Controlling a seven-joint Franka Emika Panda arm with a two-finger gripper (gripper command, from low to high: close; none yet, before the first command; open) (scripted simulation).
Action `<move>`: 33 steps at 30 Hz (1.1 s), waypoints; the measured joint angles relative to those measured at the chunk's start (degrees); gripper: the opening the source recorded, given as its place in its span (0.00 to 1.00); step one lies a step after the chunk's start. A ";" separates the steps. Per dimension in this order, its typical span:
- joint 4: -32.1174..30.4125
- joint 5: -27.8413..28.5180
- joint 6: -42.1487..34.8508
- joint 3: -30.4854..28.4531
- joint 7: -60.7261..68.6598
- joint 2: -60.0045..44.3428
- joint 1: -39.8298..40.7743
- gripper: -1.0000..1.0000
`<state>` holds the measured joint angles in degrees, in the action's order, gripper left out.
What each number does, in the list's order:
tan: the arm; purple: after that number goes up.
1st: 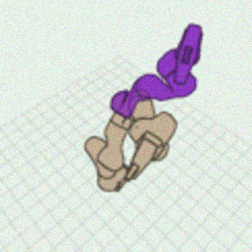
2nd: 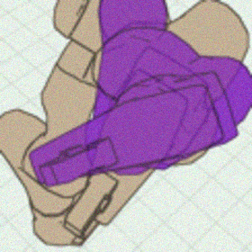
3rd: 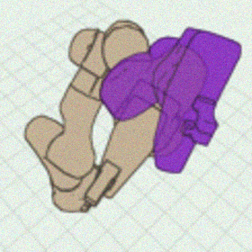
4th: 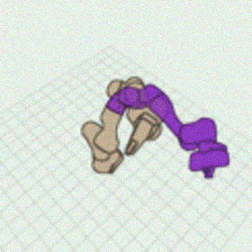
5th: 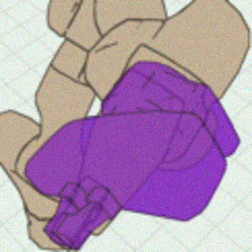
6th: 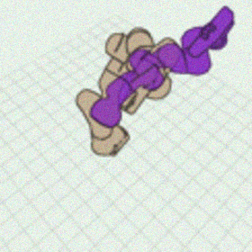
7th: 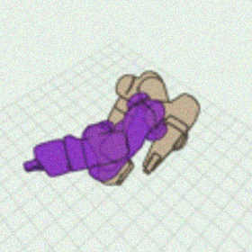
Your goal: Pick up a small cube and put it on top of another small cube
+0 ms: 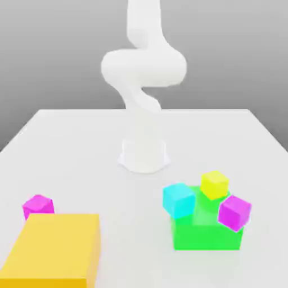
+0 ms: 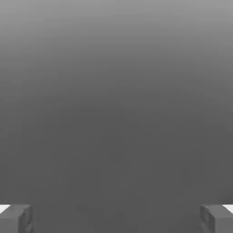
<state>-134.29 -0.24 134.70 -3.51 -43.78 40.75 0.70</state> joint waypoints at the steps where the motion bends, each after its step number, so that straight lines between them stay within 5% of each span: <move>1: -1.11 -0.19 1.31 -1.55 0.98 -2.30 0.38 0.50; 21: -21.27 -6.97 25.07 -24.11 21.15 -44.01 14.06 0.50; 29: -19.38 -22.77 34.20 -12.70 33.67 -57.28 22.68 0.50; 30: -19.04 -24.37 35.32 -10.55 34.90 -58.74 24.46 0.00; 33: -19.04 -24.32 35.28 -10.55 34.85 -58.74 24.47 0.00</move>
<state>-153.33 -24.57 169.98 -14.06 -8.93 -17.99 25.17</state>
